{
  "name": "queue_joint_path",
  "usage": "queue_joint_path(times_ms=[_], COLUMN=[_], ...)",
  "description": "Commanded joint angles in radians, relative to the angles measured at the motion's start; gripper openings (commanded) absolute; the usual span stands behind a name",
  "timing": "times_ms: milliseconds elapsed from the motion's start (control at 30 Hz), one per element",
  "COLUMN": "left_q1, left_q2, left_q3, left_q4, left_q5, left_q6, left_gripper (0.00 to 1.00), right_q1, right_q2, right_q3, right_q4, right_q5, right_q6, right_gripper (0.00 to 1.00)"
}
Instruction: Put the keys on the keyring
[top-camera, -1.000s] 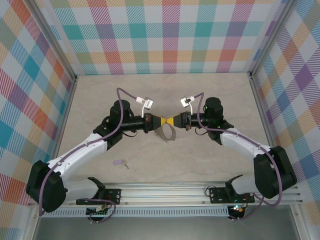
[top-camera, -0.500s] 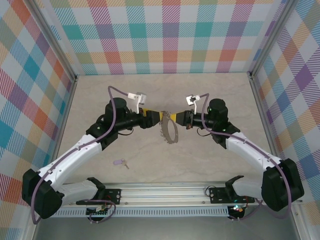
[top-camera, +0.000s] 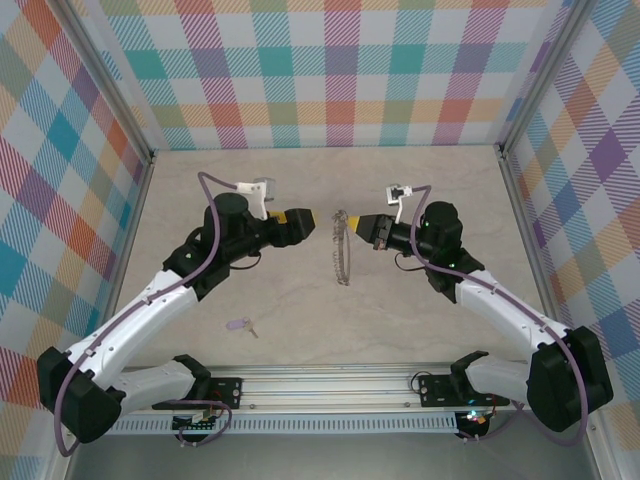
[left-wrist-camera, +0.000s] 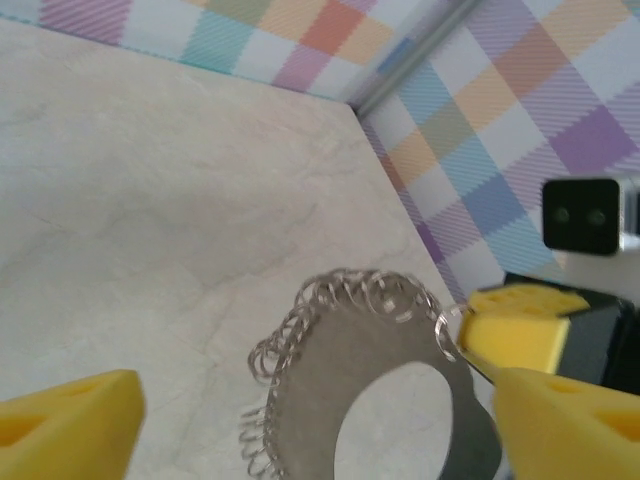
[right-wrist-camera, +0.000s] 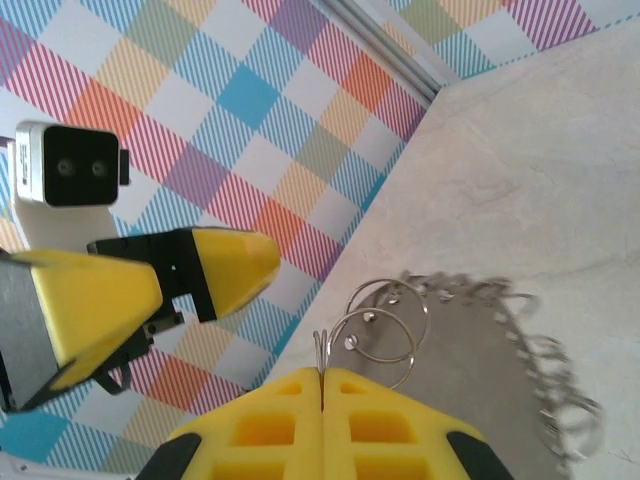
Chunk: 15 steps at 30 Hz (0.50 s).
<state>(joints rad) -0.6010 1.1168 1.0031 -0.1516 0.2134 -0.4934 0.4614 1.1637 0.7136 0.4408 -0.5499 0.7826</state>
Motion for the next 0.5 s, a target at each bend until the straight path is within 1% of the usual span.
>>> queue_joint_path(times_ms=[0, 67, 233, 300, 333, 400, 467], left_q1=[-0.004, -0.003, -0.003, -0.003, -0.002, -0.003, -0.003], left_q2=[0.028, 0.039, 0.066, 0.079, 0.088, 0.106, 0.117], left_q3=[0.025, 0.017, -0.004, 0.000, 0.004, 0.008, 0.013], left_q4=[0.048, 0.100, 0.242, 0.269, 0.278, 0.294, 0.308], left_q5=[0.165, 0.226, 0.326, 0.334, 0.337, 0.340, 0.339], left_q6=[-0.003, -0.010, -0.070, -0.089, -0.094, -0.107, -0.114], left_gripper=[0.81, 0.77, 0.61, 0.54, 0.50, 0.46, 0.45], right_q1=[0.002, 0.002, 0.003, 0.003, 0.005, 0.009, 0.013], right_q2=[-0.024, -0.025, -0.032, -0.031, -0.028, -0.023, -0.018], right_q3=[-0.002, 0.001, -0.008, -0.011, -0.011, -0.009, -0.004], right_q4=[0.105, 0.113, 0.167, 0.183, 0.221, 0.246, 0.268], right_q5=[0.041, 0.046, 0.054, 0.052, 0.046, 0.032, 0.015], right_q6=[0.090, 0.119, 0.176, 0.193, 0.199, 0.209, 0.211], right_gripper=[0.00, 0.00, 0.00, 0.00, 0.00, 0.00, 0.00])
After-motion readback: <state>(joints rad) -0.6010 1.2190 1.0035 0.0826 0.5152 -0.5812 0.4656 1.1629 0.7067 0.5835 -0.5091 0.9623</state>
